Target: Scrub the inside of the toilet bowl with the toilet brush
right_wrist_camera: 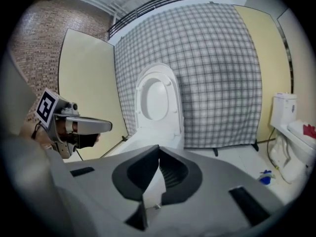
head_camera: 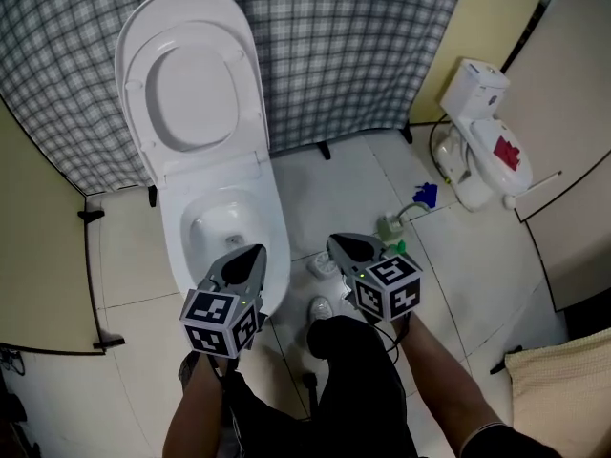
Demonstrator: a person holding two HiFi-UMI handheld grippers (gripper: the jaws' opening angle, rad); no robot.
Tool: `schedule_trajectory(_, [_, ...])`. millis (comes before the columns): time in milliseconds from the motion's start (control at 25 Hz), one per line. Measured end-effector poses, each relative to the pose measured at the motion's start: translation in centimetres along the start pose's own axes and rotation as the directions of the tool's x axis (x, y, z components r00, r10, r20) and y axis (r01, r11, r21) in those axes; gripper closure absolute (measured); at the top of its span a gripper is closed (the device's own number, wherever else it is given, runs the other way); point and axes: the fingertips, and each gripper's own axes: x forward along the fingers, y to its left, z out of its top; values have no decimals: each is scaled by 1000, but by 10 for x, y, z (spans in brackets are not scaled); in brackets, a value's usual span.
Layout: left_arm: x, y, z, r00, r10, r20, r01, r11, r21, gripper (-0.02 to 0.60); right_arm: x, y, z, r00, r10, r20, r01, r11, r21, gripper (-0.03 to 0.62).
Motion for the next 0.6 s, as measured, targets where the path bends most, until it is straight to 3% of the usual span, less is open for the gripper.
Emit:
schedule_trajectory(240, [18, -8, -27, 998, -32, -48, 32, 999, -16, 572, 12, -37, -50, 990, -93, -108, 96, 995, 22, 579])
schedule_trajectory(600, [34, -2, -63, 994, -44, -98, 39, 998, -45, 572, 43, -73, -108, 957, -158, -242, 174, 984, 42, 577])
